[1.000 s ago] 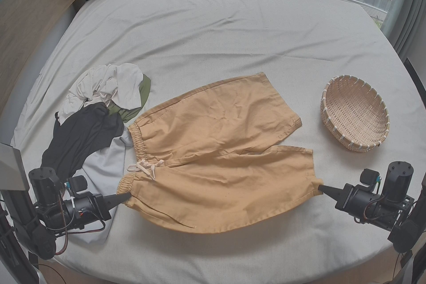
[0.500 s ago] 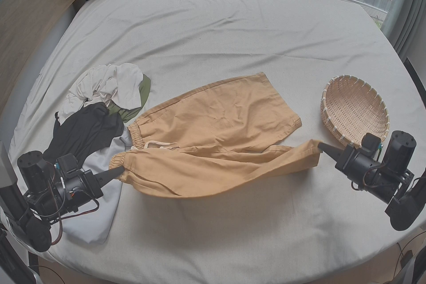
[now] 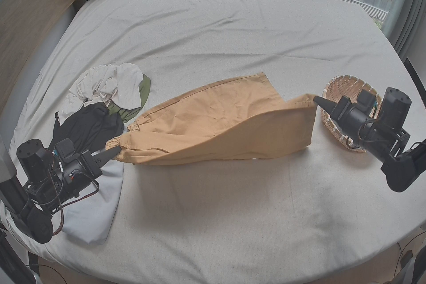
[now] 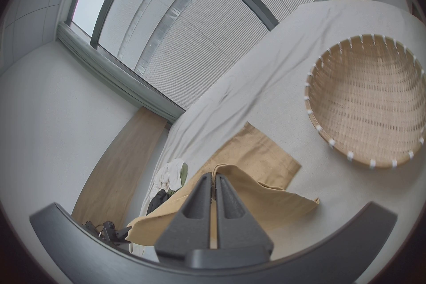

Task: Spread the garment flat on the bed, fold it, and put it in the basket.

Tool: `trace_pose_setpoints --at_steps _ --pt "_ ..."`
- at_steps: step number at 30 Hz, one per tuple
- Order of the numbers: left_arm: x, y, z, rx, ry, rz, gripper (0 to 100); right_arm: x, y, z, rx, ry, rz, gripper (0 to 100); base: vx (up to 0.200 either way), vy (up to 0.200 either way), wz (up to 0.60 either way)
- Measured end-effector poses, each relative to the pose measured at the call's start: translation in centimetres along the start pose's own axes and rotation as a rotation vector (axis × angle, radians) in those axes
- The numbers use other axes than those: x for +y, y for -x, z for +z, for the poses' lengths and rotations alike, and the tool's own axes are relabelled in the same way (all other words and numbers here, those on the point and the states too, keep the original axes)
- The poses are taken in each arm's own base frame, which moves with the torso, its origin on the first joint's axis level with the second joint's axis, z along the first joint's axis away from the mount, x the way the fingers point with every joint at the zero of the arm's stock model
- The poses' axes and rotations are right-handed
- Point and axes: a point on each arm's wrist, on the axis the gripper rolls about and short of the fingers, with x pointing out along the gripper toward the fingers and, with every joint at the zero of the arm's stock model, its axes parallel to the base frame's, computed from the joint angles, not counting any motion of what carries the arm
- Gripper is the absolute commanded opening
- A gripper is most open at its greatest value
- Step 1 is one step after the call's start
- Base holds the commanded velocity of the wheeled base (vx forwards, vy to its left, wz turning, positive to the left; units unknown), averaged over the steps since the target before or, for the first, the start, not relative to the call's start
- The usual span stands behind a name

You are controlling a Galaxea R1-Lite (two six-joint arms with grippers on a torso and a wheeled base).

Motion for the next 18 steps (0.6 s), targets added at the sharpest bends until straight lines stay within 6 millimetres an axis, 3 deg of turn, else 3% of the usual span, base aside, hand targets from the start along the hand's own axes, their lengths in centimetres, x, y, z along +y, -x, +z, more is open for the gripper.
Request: trace_pose_setpoints --at_steps 13,18 --pt "0.4 -0.7 0.2 -0.015 0.005 0.015 0 0.9 -2.9 2.6 -0.055 0.018 0.04 0 0.0 0.0 0.0" --pt "0.7 -0.9 0.0 -0.012 0.009 0.026 0 0.6 -3.4 2.6 -0.055 0.018 0.037 0 0.0 0.0 0.0"
